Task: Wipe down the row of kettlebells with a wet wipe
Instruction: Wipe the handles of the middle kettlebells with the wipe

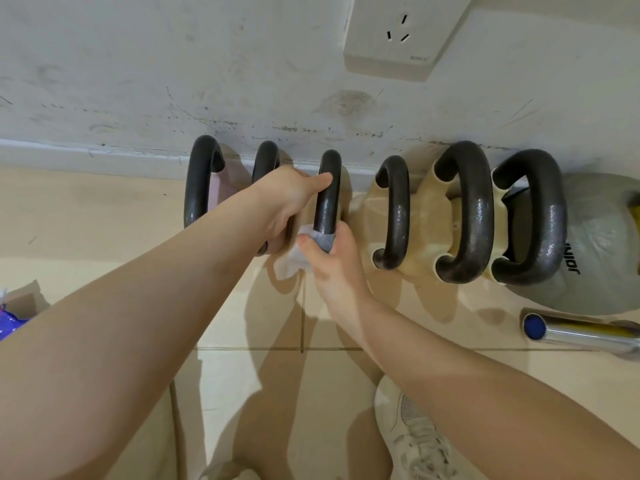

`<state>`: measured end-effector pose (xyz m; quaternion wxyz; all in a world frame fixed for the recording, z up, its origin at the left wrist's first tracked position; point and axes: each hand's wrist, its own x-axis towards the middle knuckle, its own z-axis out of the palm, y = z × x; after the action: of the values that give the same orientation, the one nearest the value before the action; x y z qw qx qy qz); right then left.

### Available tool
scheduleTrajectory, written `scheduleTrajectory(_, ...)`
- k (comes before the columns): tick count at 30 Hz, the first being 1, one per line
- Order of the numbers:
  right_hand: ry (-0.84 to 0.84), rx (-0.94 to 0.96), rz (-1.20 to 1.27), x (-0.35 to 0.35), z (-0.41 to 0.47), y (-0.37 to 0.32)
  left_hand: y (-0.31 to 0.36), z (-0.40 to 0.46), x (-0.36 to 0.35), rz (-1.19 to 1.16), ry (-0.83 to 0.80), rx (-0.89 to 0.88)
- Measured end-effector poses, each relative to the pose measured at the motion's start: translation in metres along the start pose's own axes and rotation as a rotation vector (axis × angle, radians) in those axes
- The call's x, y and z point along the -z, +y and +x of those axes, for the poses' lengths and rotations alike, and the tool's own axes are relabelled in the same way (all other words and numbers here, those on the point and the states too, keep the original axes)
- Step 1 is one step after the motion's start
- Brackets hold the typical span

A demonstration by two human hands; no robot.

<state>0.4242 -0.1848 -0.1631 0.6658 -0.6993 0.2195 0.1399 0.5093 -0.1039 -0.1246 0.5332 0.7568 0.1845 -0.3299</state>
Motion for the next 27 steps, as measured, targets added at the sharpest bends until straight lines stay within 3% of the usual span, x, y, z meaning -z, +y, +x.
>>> scheduleTrajectory(6, 0.185, 0.179, -0.401, -0.008, -0.003, 0.032, -0.008, 0.003, -0.002, -0.149, -0.015, 0.009)
scheduleTrajectory(13, 0.282, 0.124, -0.249, -0.024, -0.004, 0.036, -0.018, 0.002, -0.004, -0.181, 0.043, -0.078)
scheduleTrajectory(18, 0.241, 0.164, -0.566, -0.014, -0.004, 0.054, -0.015, -0.003, -0.008, -0.137, 0.113, -0.143)
scheduleTrajectory(20, 0.21, 0.12, -0.483, -0.013, -0.004, 0.05, -0.014, -0.004, -0.008, -0.137, 0.108, -0.139)
scheduleTrajectory(24, 0.073, 0.078, -0.078, -0.013, -0.013, 0.035, -0.016, -0.005, -0.012, -0.126, 0.1, -0.148)
scheduleTrajectory(27, 0.048, 0.085, -0.213, -0.008, -0.01, 0.038, -0.012, -0.006, -0.017, -0.155, 0.132, -0.115)
